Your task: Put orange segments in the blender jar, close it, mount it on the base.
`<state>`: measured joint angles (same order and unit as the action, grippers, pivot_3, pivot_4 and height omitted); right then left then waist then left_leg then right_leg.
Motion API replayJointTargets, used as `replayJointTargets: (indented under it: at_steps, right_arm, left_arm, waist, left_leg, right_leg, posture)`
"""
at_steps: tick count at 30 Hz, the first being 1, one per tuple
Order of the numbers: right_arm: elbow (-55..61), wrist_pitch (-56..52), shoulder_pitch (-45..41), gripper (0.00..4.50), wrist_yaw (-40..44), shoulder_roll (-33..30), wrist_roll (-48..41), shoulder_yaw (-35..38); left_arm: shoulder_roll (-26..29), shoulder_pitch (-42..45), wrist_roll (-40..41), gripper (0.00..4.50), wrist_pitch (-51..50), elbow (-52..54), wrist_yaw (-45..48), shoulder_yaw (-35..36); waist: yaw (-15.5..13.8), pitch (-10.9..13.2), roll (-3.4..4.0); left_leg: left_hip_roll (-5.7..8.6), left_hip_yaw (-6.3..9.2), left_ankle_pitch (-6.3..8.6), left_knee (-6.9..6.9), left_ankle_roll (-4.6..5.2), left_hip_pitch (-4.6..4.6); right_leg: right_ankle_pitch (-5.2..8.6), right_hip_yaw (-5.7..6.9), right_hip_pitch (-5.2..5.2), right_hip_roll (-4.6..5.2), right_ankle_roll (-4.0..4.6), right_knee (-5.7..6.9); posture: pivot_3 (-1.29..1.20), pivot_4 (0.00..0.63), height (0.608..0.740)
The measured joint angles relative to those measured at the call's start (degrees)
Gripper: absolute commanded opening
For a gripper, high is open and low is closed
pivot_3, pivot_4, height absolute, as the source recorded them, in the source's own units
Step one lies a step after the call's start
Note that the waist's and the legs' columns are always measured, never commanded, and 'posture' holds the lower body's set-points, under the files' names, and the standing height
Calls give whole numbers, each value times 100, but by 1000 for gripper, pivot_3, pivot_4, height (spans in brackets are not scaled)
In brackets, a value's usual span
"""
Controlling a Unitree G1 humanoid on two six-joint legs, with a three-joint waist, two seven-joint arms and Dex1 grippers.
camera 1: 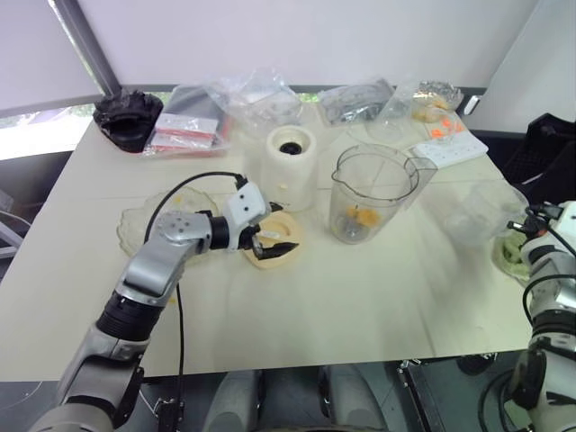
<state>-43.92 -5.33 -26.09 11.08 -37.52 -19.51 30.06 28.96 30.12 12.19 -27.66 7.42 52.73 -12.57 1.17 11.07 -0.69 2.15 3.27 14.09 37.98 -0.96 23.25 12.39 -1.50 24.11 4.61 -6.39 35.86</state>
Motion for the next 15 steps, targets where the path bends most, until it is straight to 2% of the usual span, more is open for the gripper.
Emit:
replayJointTargets:
  at_steps: [9, 15]
  right_arm:
    - [2331, -1193, 1087, 75, -436, 495, -414, 131]
    - [3179, -1596, 1392, 75, -695, 544, -541, 282]
  left_arm:
    - [-49, 2, -24, 4500, 53, -3, -4, -8]
    - [-107, 2, -26, 4500, 69, -11, -2, -14]
  waist:
    - [-28, 0, 2]
    - [-31, 1, 3]
  left_leg:
    - [-4, 6, 0, -1, 0, 1]
    - [-4, 6, 0, -1, 0, 1]
  right_leg:
    - [1, 0, 1, 2, 0, 0]
    - [1, 0, 2, 2, 0, 0]
  posture:
    - [0, 150, 740]
    - [0, 150, 740]
